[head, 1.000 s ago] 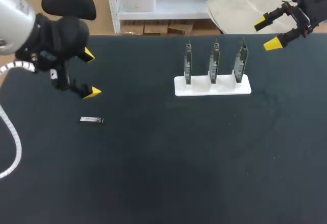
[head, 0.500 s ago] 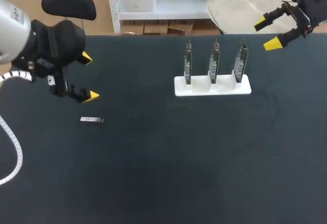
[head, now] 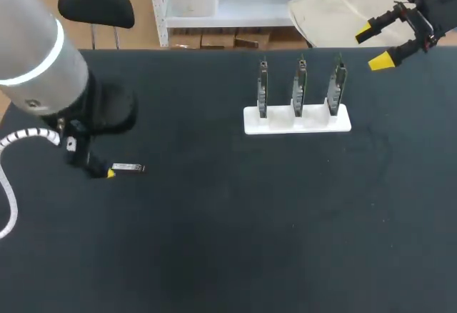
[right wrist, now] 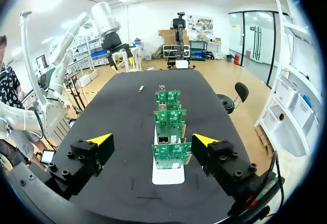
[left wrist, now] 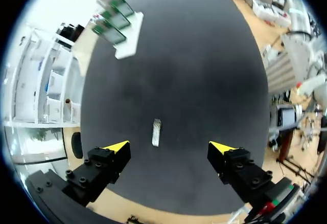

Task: Pick up the optical module with the left hand, and insert it into the network port with the right hand.

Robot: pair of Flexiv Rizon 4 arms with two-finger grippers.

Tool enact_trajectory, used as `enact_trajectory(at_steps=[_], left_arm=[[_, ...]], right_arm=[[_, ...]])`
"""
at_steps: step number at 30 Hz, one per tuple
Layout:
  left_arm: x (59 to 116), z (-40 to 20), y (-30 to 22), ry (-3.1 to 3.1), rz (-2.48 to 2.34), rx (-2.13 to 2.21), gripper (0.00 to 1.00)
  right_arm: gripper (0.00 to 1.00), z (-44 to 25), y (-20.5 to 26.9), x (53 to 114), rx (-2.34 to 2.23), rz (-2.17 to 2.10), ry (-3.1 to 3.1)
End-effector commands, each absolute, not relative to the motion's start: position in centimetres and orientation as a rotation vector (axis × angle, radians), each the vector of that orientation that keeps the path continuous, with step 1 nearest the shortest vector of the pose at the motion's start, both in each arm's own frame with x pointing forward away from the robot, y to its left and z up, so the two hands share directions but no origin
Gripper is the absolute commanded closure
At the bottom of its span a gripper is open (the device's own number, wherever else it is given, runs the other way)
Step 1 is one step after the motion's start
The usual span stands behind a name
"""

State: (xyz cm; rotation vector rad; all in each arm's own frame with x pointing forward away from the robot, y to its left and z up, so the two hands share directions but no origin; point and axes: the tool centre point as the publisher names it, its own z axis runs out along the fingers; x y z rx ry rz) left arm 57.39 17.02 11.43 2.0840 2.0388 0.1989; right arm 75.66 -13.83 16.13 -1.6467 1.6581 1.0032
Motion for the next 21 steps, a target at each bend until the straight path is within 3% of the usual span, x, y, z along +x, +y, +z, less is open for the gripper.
enact_trajectory(at_steps=[1, 21], left_arm=[[57.6, 9.6, 17.2, 2.14, 0.287, 2.152, 0.0], [60.5, 4.1, 19.1, 2.224, 0.19, 2.122, 0.0]], right_arm=[[0.0, 16.1, -13.8, 75.5, -1.645, 0.998, 1.658], [0.0, 16.1, -13.8, 75.5, -1.645, 0.998, 1.658]])
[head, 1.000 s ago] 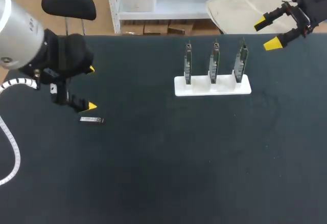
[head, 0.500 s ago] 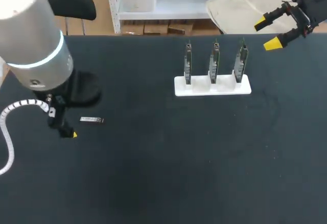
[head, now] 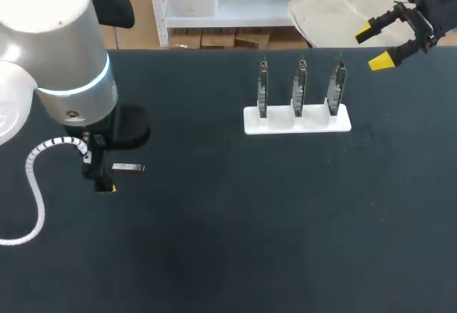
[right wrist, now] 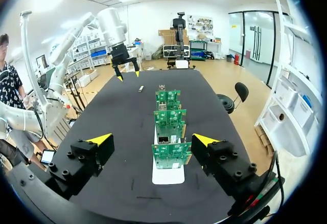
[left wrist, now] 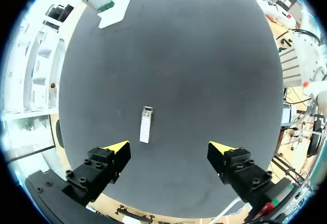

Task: Pick up the optical module with the left hand, and insert it into the network port with the right hand.

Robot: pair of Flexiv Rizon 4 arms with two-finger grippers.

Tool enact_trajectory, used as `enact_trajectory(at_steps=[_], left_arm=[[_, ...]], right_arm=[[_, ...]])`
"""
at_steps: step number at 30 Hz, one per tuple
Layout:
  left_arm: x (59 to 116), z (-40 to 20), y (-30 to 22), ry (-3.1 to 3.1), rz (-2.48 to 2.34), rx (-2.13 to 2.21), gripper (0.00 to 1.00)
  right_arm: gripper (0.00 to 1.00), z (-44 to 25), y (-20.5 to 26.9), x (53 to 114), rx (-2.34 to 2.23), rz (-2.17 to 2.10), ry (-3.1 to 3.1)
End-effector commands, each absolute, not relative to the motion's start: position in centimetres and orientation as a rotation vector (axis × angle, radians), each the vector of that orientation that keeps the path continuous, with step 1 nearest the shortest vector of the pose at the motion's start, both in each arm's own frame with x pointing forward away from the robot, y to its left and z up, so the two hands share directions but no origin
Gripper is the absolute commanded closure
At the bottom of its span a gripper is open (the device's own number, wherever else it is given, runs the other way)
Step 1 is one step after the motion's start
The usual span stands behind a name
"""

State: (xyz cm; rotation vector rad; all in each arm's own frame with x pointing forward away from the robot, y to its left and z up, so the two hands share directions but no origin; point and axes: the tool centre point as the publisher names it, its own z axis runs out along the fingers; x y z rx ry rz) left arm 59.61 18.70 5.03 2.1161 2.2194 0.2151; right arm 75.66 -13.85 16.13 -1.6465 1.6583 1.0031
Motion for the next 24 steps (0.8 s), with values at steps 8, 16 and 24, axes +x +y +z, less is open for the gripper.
enact_trajectory(at_steps=[8, 16, 24], left_arm=[[61.2, 2.4, 19.1, 2.24, 0.132, 2.175, 0.0], [61.9, 1.5, 18.7, 2.245, 0.119, 2.197, 0.0], [62.3, 0.7, 18.6, 2.266, 0.096, 2.203, 0.0]], right_arm=[[0.0, 16.1, -13.8, 75.5, -1.645, 0.998, 1.658], [0.0, 16.1, -13.8, 75.5, -1.645, 0.998, 1.658], [0.0, 16.1, -13.8, 75.5, -1.645, 0.998, 1.658]])
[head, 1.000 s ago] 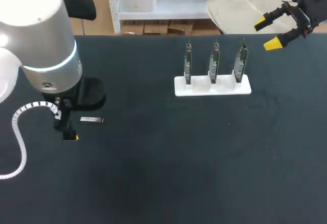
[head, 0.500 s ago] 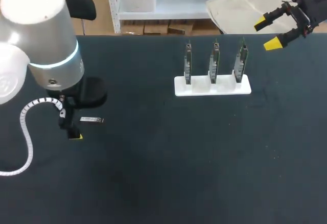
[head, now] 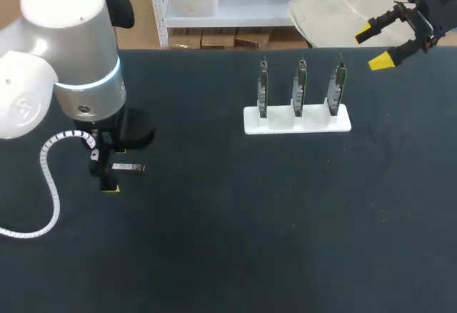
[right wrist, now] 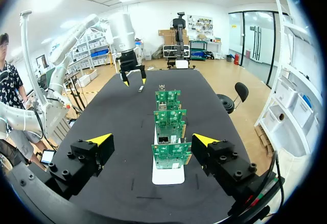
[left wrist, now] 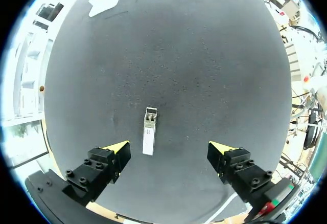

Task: Pick up the optical module with the left hand, and insert it into the network port with the right hand.

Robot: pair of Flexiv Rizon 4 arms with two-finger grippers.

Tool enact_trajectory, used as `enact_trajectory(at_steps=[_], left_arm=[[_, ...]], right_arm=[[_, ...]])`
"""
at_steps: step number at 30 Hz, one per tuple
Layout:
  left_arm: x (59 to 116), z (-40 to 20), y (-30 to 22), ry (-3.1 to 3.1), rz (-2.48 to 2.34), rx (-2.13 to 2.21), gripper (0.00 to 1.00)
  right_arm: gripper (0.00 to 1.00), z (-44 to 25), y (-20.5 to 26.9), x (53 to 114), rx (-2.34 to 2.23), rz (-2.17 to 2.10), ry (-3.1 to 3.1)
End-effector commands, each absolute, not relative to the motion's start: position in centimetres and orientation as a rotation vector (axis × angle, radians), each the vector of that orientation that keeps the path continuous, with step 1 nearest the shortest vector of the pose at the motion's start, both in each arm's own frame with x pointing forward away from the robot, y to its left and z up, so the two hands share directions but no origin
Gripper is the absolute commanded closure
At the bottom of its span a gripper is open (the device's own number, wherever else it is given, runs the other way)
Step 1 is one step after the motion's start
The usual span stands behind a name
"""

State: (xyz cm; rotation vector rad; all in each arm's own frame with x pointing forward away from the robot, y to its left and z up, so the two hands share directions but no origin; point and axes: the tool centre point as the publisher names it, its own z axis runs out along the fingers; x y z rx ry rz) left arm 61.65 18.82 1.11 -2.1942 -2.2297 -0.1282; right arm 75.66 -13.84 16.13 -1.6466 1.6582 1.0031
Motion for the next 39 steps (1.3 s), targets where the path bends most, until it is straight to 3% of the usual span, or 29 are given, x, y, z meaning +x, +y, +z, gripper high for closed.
enact_trajectory(at_steps=[1, 39], left_arm=[[62.4, 0.6, 18.7, -2.24, -0.087, -2.169, 0.0], [62.4, -0.5, 18.7, -2.306, -0.071, -2.078, 0.0]], right_arm=[[0.0, 16.1, -13.8, 75.5, -1.645, 0.998, 1.658], [0.0, 16.1, -13.8, 75.5, -1.645, 0.998, 1.658]])
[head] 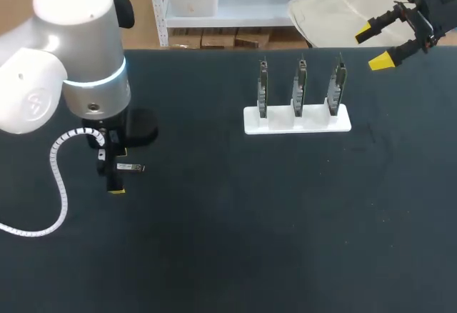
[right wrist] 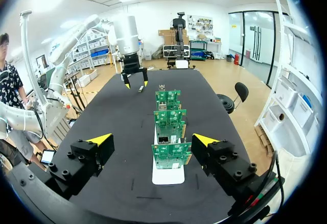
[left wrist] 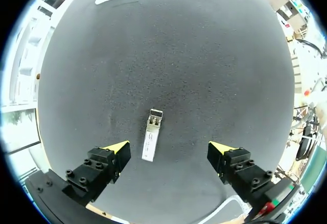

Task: Pick up the optical module with the left hand, and insert it into the network port with the right hand.

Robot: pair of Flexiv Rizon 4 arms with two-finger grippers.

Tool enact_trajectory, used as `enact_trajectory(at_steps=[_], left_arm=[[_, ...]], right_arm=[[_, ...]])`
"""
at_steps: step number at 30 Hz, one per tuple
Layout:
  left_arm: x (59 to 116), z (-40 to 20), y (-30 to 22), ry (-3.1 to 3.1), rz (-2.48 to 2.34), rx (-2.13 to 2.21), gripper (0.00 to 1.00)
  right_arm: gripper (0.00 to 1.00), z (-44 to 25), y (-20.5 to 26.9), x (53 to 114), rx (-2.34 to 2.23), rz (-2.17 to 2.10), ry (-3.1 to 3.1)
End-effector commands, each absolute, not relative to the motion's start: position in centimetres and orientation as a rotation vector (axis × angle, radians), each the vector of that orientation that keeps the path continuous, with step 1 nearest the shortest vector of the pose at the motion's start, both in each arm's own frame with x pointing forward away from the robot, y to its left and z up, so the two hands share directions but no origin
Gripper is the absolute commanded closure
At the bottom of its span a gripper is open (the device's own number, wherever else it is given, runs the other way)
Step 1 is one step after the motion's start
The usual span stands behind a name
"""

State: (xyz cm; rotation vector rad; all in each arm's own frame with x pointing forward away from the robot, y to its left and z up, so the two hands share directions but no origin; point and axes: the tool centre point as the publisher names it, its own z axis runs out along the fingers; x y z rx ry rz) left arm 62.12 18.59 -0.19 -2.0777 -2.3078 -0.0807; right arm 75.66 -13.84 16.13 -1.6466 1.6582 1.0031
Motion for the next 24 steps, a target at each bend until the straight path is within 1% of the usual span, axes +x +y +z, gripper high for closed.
enact_trajectory(at_steps=[1, 24], left_arm=[[62.41, -0.47, 18.7, -2.305, -0.07, -2.077, 0.0], [62.71, -1.06, 18.7, -2.299, -0.043, -2.067, 0.0]], right_arm=[[0.0, 16.1, -13.8, 75.53, -1.645, 0.998, 1.658], [0.0, 16.1, -13.8, 75.53, -1.645, 0.998, 1.658]])
